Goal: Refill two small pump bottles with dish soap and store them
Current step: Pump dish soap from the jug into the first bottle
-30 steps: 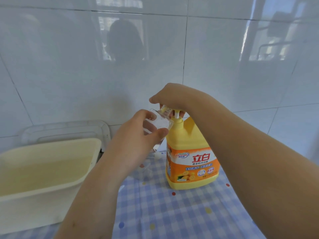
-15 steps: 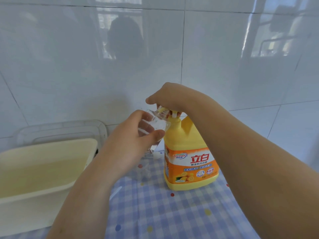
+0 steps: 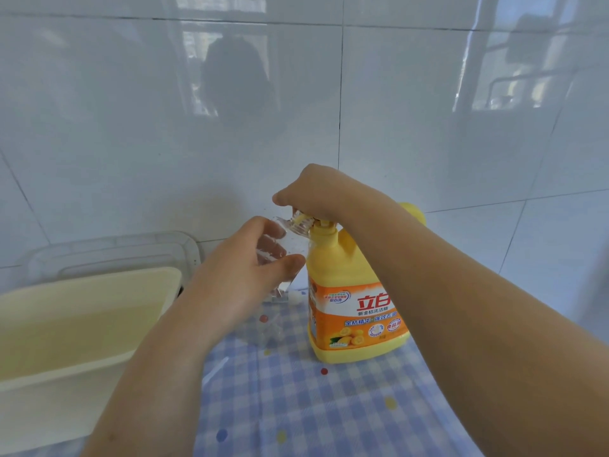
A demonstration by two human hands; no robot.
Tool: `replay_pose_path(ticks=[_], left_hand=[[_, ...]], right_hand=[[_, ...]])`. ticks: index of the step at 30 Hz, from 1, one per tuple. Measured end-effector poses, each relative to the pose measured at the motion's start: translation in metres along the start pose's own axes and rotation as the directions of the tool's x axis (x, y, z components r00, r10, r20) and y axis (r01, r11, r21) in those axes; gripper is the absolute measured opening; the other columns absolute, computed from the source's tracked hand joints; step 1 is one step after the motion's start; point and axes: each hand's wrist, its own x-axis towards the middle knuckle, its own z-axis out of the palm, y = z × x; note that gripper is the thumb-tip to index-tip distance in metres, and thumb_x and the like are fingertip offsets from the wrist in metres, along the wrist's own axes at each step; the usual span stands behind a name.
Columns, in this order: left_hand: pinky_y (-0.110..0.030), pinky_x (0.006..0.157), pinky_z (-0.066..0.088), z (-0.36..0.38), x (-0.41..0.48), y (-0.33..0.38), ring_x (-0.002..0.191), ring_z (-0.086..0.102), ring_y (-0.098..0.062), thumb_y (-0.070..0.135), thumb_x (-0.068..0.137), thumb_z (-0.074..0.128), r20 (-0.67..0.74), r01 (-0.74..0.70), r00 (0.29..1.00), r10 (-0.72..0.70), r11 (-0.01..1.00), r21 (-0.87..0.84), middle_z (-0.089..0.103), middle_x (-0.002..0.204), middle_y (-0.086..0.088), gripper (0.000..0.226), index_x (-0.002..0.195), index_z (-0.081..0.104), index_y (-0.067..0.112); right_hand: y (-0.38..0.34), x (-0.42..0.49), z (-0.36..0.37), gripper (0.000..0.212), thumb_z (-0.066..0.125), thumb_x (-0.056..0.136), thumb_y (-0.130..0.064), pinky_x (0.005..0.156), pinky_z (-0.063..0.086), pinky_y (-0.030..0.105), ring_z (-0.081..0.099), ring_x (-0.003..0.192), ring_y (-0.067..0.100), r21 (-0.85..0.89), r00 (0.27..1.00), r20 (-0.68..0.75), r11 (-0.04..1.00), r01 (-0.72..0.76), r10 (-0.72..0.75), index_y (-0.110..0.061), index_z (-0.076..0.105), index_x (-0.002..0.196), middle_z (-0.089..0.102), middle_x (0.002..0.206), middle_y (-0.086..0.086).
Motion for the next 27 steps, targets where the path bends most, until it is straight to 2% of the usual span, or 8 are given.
replay_pose_path(ticks=[8, 10, 12, 15, 17, 20, 24, 27], left_hand=[[-0.04, 0.059, 0.06, 0.0, -0.004, 0.003, 0.087, 0.067, -0.015, 0.04, 0.078, 0.069, -0.037, -0.006, 0.999, 0.007, 1.0, 0.013, 0.065, 0.094, 0.009, 0.029, 0.102, 0.053, 0.036], [-0.039, 0.058, 0.06, 0.0, -0.004, 0.005, 0.088, 0.067, -0.014, 0.044, 0.076, 0.069, -0.067, -0.021, 0.998, 0.021, 1.0, 0.007, 0.065, 0.094, 0.012, 0.033, 0.105, 0.054, 0.036], [-0.04, 0.06, 0.06, 0.0, -0.004, 0.006, 0.089, 0.068, -0.014, 0.044, 0.077, 0.069, -0.083, -0.019, 0.996, 0.019, 1.0, -0.002, 0.065, 0.094, 0.013, 0.034, 0.107, 0.054, 0.036], [-0.042, 0.06, 0.061, 0.001, -0.003, 0.005, 0.09, 0.068, -0.014, 0.043, 0.079, 0.069, -0.075, -0.013, 0.997, 0.013, 1.0, -0.001, 0.065, 0.095, 0.012, 0.034, 0.108, 0.053, 0.036], [-0.042, 0.06, 0.061, 0.001, -0.003, 0.005, 0.09, 0.068, -0.014, 0.042, 0.08, 0.069, -0.07, -0.009, 0.997, 0.009, 1.0, -0.003, 0.064, 0.095, 0.013, 0.033, 0.108, 0.053, 0.037], [-0.044, 0.062, 0.06, 0.001, -0.003, 0.004, 0.089, 0.068, -0.015, 0.042, 0.079, 0.069, -0.051, -0.004, 0.999, 0.002, 1.0, -0.026, 0.065, 0.094, 0.012, 0.033, 0.108, 0.054, 0.035], [-0.045, 0.063, 0.06, 0.001, -0.002, 0.003, 0.088, 0.069, -0.016, 0.048, 0.073, 0.068, -0.029, 0.004, 1.0, -0.005, 0.999, -0.048, 0.066, 0.094, 0.012, 0.038, 0.106, 0.055, 0.033], [-0.044, 0.064, 0.06, 0.0, -0.002, 0.002, 0.088, 0.07, -0.014, 0.046, 0.076, 0.069, -0.014, 0.001, 1.0, -0.002, 1.0, -0.026, 0.067, 0.094, 0.013, 0.032, 0.102, 0.054, 0.034]], right_hand=[[-0.005, 0.0, -0.004, 0.024, 0.049, 0.093, -0.024, 0.047, 0.034, 0.021, 0.044, 0.047, 0.015, -0.081, 1.0, 0.013, 0.997, 0.007, -0.006, -0.011, 0.05, 0.073, 0.047, 0.059, 0.002], [-0.007, -0.004, -0.009, 0.024, 0.047, 0.096, -0.021, 0.041, 0.036, 0.018, 0.059, 0.051, 0.019, -0.097, 0.999, 0.018, 0.995, 0.032, -0.03, -0.007, 0.052, 0.076, 0.062, 0.067, 0.009], [-0.01, -0.005, -0.013, 0.027, 0.043, 0.098, -0.018, 0.038, 0.039, 0.018, 0.06, 0.054, 0.021, -0.109, 0.998, 0.048, 0.993, 0.049, -0.044, -0.004, 0.056, 0.08, 0.067, 0.079, 0.015], [-0.014, -0.007, -0.015, 0.032, 0.035, 0.102, -0.02, 0.046, 0.041, 0.02, 0.051, 0.049, 0.019, -0.201, 0.992, 0.124, 0.979, 0.045, -0.021, -0.002, 0.06, 0.096, 0.062, 0.073, 0.012], [-0.014, -0.007, -0.014, 0.03, 0.036, 0.103, -0.026, 0.051, 0.043, 0.022, 0.051, 0.051, 0.019, -0.196, 0.99, 0.138, 0.979, 0.06, -0.033, -0.003, 0.054, 0.097, 0.054, 0.068, 0.007], [-0.013, -0.008, -0.015, 0.029, 0.042, 0.102, -0.034, 0.064, 0.051, 0.033, 0.055, 0.059, 0.022, -0.144, 0.986, 0.167, 0.988, 0.05, -0.026, -0.006, 0.05, 0.102, 0.051, 0.075, 0.006], [-0.012, -0.007, -0.013, 0.037, 0.043, 0.101, -0.035, 0.056, 0.046, 0.029, 0.054, 0.059, 0.022, -0.121, 0.985, 0.171, 0.992, 0.039, -0.018, -0.005, 0.054, 0.12, 0.052, 0.089, 0.007], [-0.009, -0.003, -0.01, 0.036, 0.045, 0.1, -0.037, 0.06, 0.05, 0.032, 0.055, 0.058, 0.022, -0.118, 0.988, 0.153, 0.992, 0.037, -0.018, -0.007, 0.056, 0.117, 0.052, 0.079, 0.007]])
